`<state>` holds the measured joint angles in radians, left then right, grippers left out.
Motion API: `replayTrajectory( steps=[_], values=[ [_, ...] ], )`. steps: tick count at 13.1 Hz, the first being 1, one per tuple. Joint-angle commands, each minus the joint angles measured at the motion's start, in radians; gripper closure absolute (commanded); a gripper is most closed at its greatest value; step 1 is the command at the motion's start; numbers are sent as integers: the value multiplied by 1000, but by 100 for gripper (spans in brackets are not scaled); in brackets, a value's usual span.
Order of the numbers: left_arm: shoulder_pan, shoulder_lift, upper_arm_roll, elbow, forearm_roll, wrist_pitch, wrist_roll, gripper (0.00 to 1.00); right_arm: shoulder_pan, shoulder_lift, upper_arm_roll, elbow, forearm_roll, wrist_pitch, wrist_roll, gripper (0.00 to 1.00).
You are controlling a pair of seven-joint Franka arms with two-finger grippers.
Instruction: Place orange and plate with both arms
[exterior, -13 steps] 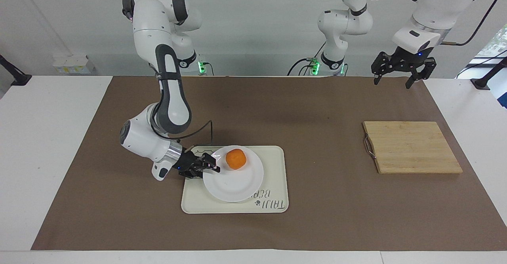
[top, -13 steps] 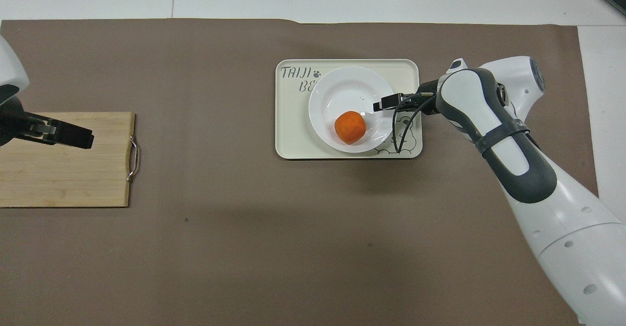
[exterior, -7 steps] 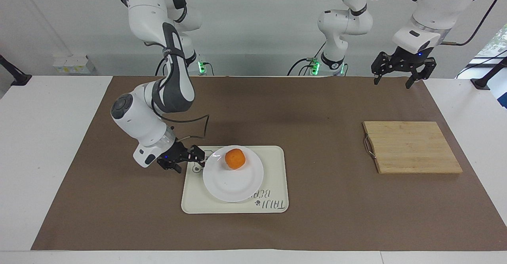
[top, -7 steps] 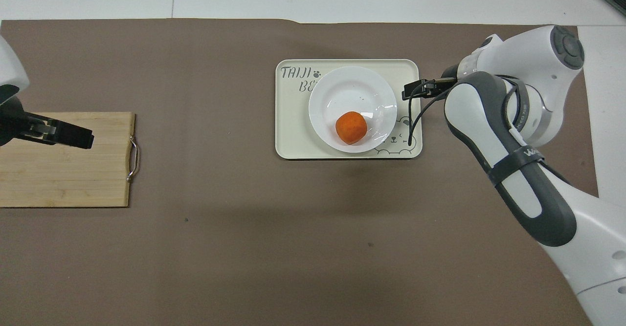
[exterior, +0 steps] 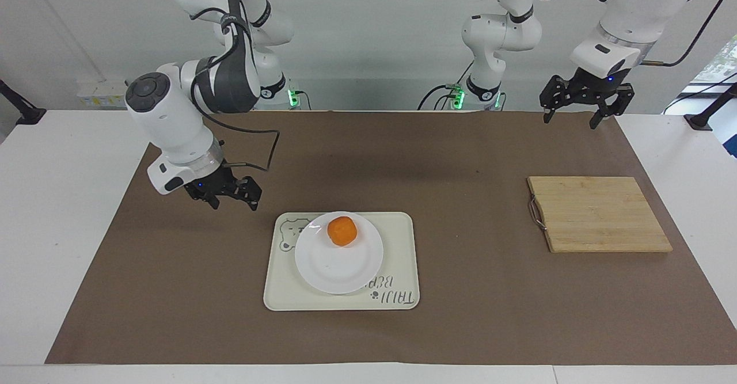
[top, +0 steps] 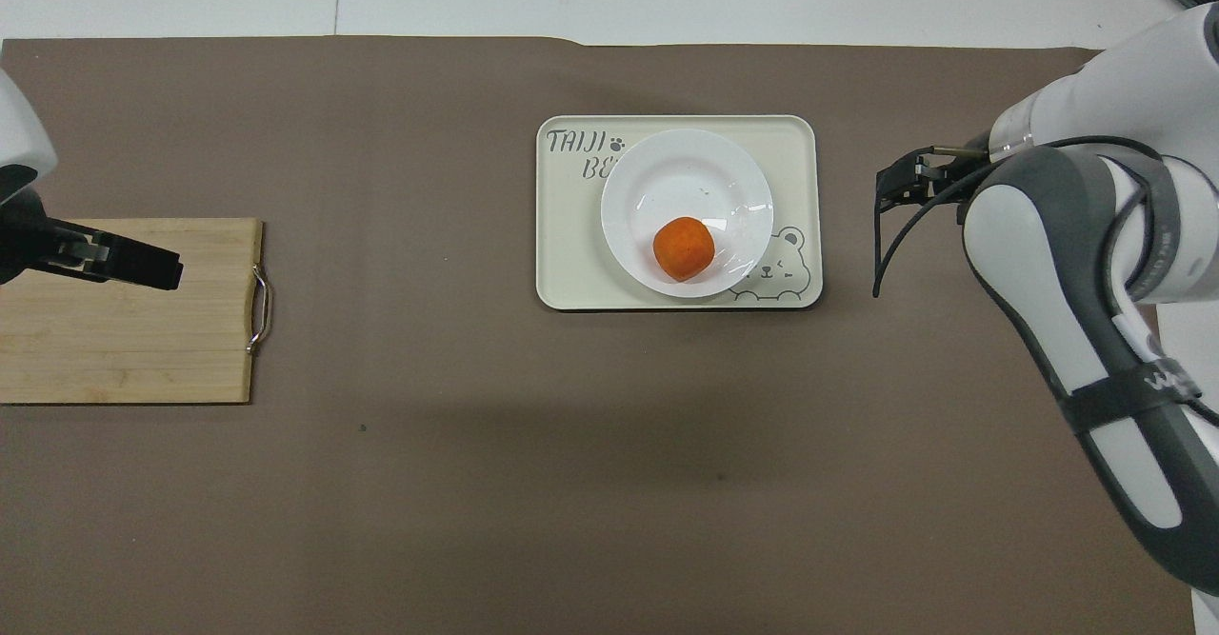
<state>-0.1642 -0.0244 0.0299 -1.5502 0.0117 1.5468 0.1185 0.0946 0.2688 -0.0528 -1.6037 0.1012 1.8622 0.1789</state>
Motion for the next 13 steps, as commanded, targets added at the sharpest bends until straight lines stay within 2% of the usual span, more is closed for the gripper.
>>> replayTrajectory(
  steps=[1,4,7,13],
  values=[
    [9,-11,-5,-7,16,3,-2,0,-21,-68,8,-27,-75,-63,59,0],
    [9,-9,-5,-7,16,3,-2,0,-75,-129,10,-30,-80,-165,50,0],
    [9,-9,-5,-7,16,3,-3,0,-76,-209,10,-25,-129,-219,42,0],
    [9,-9,-7,-7,16,9,-3,0,-61,-335,24,21,-130,-357,-21,0]
  ],
)
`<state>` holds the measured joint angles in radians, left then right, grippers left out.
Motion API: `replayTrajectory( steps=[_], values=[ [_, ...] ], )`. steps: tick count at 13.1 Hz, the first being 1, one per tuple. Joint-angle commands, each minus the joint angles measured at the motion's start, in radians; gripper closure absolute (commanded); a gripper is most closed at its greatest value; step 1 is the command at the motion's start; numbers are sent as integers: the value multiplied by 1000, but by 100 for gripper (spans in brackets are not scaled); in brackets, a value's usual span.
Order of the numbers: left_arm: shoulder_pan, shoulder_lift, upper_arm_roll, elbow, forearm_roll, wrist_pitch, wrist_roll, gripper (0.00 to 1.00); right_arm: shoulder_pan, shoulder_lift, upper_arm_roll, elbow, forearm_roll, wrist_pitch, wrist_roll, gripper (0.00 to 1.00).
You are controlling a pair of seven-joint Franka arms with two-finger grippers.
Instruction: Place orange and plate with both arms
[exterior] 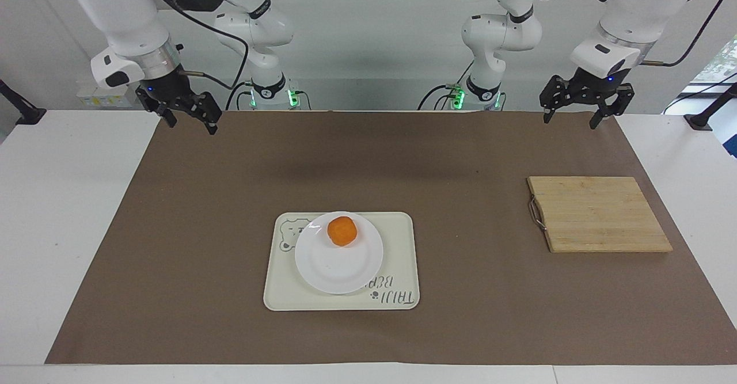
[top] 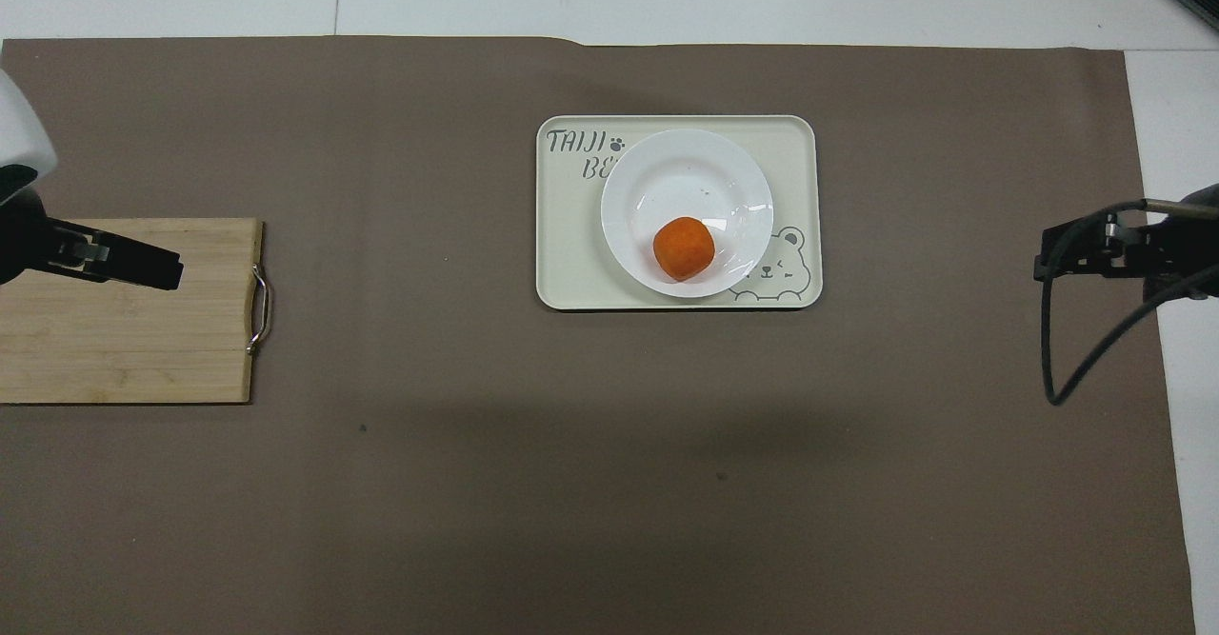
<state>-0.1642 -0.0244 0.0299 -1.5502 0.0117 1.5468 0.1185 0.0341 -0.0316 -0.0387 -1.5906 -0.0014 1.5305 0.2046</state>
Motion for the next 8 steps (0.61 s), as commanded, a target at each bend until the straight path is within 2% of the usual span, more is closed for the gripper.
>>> replayTrajectory(
  steps=[1,3,8],
  values=[
    [8,-9,-7,-7,13,12,-6,0,-3,-53,8,8,-28,-33,-77,0],
    [11,-6,-4,-2,11,38,-10,0,0,-76,5,8,-29,-53,-114,0],
    [31,-2,4,13,-38,6,-33,0,-16,-82,-1,-8,-19,-41,-123,0]
  ],
)
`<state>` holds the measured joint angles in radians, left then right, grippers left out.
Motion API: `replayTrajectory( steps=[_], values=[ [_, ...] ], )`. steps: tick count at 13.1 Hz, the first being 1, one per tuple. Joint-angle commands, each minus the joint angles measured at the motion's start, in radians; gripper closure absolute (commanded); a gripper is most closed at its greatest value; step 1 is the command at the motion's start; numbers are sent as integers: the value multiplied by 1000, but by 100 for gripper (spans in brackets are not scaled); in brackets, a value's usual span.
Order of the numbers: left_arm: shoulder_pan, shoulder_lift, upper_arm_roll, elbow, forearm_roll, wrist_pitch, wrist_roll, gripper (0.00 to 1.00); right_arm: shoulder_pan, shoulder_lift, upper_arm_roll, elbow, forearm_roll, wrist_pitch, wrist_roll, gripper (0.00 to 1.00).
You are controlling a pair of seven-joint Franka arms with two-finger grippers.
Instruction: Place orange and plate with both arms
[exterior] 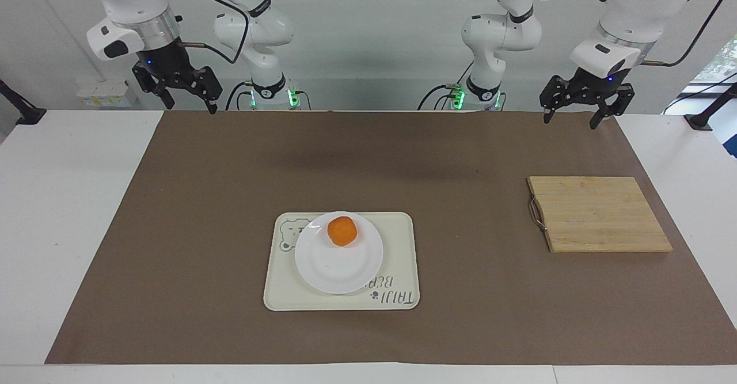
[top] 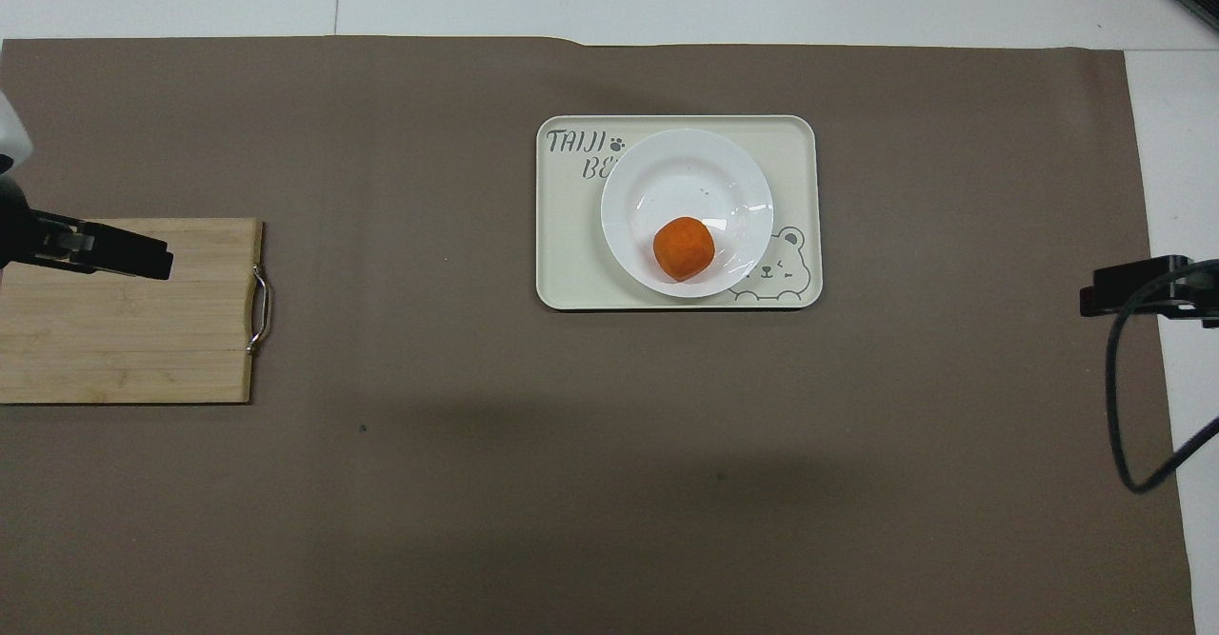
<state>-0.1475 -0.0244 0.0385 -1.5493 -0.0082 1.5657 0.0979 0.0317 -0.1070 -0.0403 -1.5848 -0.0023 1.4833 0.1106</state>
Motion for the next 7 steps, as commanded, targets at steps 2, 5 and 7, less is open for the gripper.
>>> replayTrajectory(
  steps=[2,5,7],
  values=[
    [20,-3,-3,12,-19,-9,-10,0,-13,-7,-3,-15,-18,9,-93,0],
    [40,-8,-5,6,-18,-6,0,0,-15,-10,-4,-23,-16,11,-89,0],
    [40,-9,-2,6,-18,-6,-1,0,-15,-10,-4,-23,-16,11,-92,0]
  ],
)
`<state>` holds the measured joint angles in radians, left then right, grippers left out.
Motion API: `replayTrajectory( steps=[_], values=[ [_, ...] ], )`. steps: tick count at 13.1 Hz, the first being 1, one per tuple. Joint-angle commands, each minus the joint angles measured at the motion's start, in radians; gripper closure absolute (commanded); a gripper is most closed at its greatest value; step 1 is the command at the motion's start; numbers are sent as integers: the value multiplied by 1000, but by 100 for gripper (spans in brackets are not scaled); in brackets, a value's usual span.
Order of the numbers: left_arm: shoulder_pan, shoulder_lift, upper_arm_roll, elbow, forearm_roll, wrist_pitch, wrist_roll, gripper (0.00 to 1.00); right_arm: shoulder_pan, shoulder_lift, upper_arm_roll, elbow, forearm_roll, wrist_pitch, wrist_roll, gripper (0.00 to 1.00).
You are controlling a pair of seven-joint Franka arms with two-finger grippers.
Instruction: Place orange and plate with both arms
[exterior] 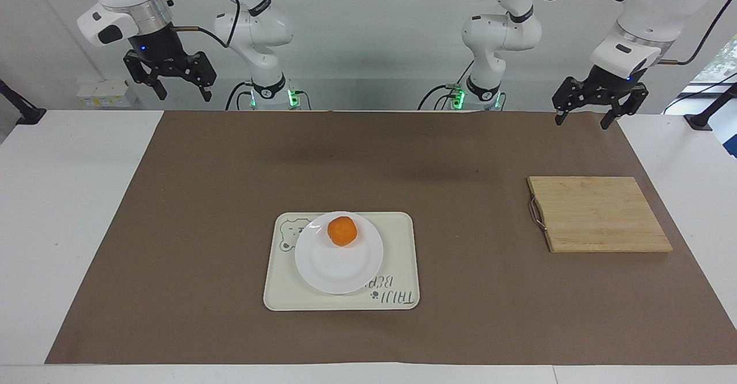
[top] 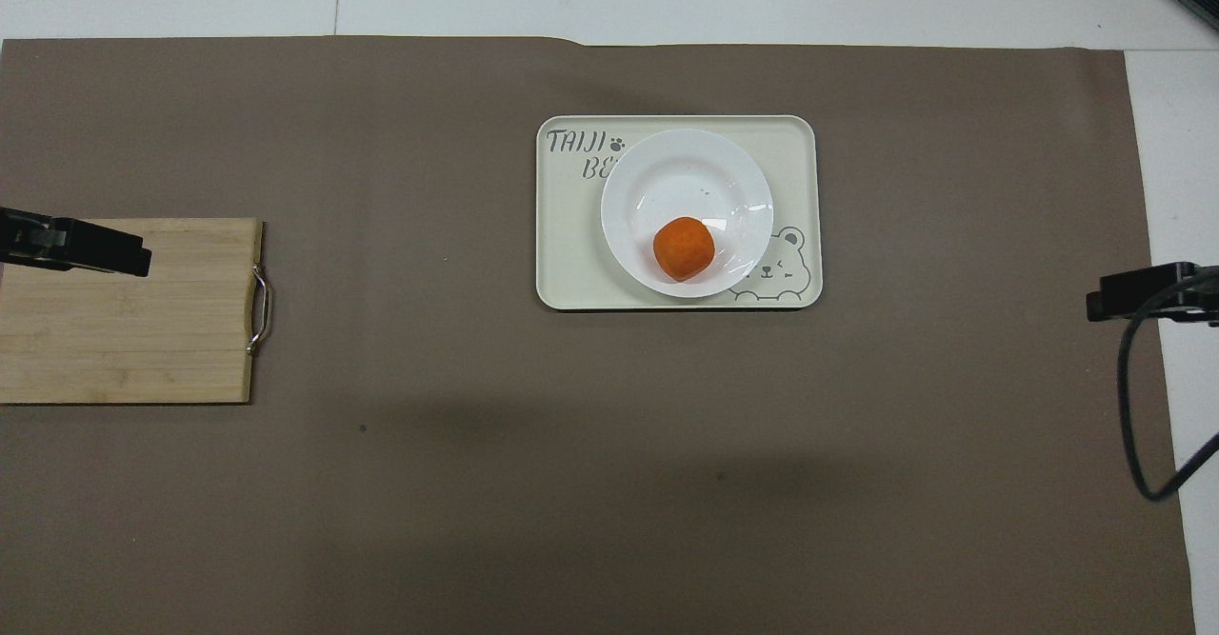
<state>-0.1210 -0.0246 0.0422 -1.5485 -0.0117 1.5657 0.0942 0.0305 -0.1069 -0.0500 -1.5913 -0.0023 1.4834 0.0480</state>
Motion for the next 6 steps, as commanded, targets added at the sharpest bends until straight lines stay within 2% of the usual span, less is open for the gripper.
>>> replayTrajectory(
  steps=[1,6],
  values=[
    [14,-9,-5,5,-14,-7,2,0,-14,-8,4,-13,-16,5,-33,0],
    [14,-11,-5,1,-13,-19,2,0,-20,-7,-8,-10,-27,0,-37,0]
  ],
)
